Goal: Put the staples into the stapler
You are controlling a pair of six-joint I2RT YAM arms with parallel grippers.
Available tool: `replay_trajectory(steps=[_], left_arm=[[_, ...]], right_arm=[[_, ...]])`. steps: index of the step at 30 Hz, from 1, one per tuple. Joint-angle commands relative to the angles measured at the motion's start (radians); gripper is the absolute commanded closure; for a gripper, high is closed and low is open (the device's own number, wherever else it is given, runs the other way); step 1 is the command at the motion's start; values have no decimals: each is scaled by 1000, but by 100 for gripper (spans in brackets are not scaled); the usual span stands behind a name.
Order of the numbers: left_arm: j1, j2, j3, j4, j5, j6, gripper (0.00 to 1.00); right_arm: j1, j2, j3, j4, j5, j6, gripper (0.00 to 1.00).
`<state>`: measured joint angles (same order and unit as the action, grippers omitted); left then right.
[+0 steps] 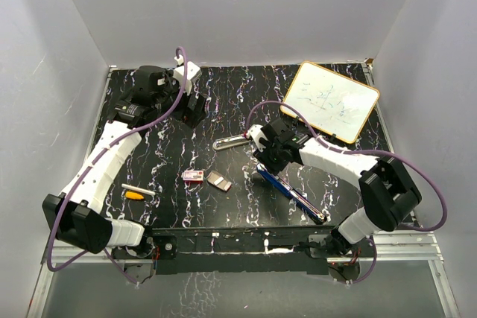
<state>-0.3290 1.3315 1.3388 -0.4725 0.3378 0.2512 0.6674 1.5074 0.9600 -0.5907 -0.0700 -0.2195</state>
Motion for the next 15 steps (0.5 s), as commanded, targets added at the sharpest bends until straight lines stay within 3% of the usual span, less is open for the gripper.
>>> replay_trajectory(steps=[1, 15], left_arm=[[8, -43, -10, -2, 25, 6, 3], [6, -46, -10, -3, 30, 7, 3]], right_arm=[[1, 10, 39, 37, 30, -4, 64], [0, 12, 36, 15, 40, -3, 65]])
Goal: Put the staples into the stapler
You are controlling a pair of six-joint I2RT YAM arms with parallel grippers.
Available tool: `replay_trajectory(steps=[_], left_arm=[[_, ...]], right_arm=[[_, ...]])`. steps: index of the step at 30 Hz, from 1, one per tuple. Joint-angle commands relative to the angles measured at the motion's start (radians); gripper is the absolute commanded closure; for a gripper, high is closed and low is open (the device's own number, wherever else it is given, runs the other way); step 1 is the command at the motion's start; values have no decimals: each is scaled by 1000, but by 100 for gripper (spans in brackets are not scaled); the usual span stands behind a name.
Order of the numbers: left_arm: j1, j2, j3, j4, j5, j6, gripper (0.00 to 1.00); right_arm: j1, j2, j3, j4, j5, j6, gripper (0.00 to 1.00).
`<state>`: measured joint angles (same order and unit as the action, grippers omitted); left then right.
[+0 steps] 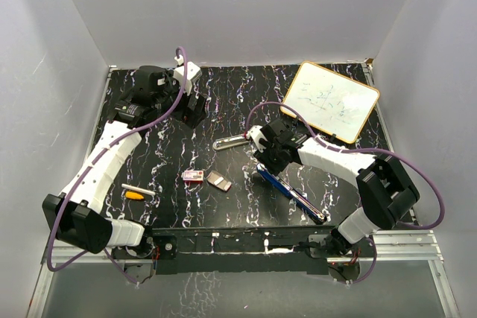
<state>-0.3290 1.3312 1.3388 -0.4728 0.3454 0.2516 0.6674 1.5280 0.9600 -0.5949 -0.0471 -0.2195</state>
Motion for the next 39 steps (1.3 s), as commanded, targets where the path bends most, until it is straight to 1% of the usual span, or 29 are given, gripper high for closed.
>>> replay_trajectory(steps=[1, 23, 29, 35, 38, 39], left_arm=[[8, -45, -12, -2, 23, 6, 3], [8, -47, -12, -3, 26, 10, 3], [8, -48, -28, -2, 18, 9, 3], [7, -14, -69, 14, 38, 0, 3], [8, 22, -96, 27, 61, 37, 3], [7, 31, -100, 12, 95, 67, 3]], right_arm=[[0, -13, 36, 16, 17, -3, 65], [0, -26, 45, -9, 22, -18, 65], [-18, -94, 46, -1, -44, -46, 64], [-71, -182, 18, 37, -115, -87, 60], [-85, -228, 11, 74, -176, -126, 57], [-85, -247, 11, 79, -207, -142, 55]])
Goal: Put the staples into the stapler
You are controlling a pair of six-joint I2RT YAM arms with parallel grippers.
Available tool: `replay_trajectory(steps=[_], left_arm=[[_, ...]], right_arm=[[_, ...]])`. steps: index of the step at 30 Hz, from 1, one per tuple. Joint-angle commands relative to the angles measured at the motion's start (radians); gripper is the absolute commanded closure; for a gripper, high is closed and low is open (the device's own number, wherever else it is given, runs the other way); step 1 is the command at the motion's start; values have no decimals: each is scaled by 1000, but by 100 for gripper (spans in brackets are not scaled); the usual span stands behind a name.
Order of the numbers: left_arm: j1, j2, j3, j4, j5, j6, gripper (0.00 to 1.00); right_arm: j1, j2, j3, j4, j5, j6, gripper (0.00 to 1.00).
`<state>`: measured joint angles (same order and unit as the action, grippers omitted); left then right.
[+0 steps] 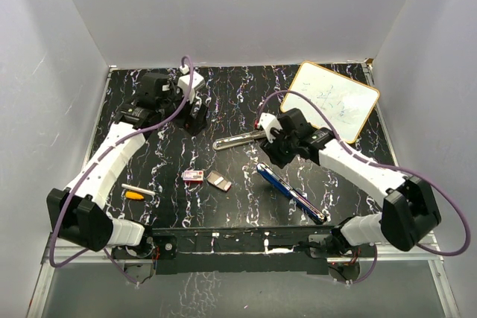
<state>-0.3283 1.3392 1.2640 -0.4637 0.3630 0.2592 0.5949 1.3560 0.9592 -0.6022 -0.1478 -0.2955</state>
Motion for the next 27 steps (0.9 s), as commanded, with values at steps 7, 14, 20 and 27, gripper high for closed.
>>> replay_trajectory(steps=[7, 14, 20, 27], left_arm=[[5, -1, -192, -101, 233, 397, 5], [-23, -15, -306, -26, 271, 250, 24], [-197, 11, -358, 21, 59, 93, 35], [-298, 101, -359, 75, -63, -38, 46]], right_arm=[[-14, -132, -2, 147, -407, -148, 37], [-13, -57, 23, 265, -426, -42, 33], [-87, -104, 0, 301, -256, 13, 32], [-241, -192, -73, 330, -296, 74, 33]])
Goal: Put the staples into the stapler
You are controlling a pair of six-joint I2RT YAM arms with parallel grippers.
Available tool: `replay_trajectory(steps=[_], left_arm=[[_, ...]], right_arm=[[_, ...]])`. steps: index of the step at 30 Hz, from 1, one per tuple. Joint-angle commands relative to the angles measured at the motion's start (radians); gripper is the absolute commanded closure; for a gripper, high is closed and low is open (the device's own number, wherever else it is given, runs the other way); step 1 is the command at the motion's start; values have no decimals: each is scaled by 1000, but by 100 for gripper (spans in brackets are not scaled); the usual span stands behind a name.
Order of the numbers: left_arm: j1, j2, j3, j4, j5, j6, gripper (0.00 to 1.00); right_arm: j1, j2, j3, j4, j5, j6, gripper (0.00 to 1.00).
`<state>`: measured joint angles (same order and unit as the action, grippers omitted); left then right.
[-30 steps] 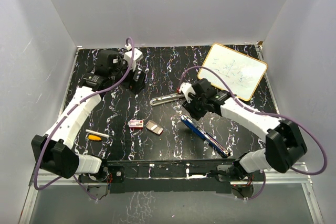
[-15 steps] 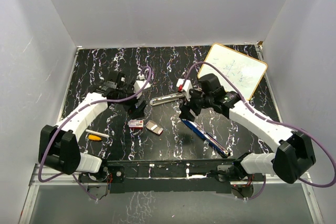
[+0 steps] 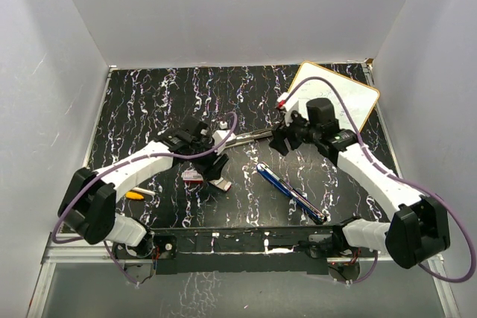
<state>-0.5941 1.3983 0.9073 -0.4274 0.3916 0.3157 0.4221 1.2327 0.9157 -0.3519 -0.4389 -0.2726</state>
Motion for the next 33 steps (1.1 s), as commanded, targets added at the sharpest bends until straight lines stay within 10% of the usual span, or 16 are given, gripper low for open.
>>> replay_trajectory(steps=[1, 33], left_arm=[[-42, 56, -2, 45, -105, -97, 47], [-154, 186, 81, 1, -216, -57, 87]], right_arm=[[-88, -81, -36, 82, -11, 54, 33], [-198, -134, -114, 87, -63, 55, 34]])
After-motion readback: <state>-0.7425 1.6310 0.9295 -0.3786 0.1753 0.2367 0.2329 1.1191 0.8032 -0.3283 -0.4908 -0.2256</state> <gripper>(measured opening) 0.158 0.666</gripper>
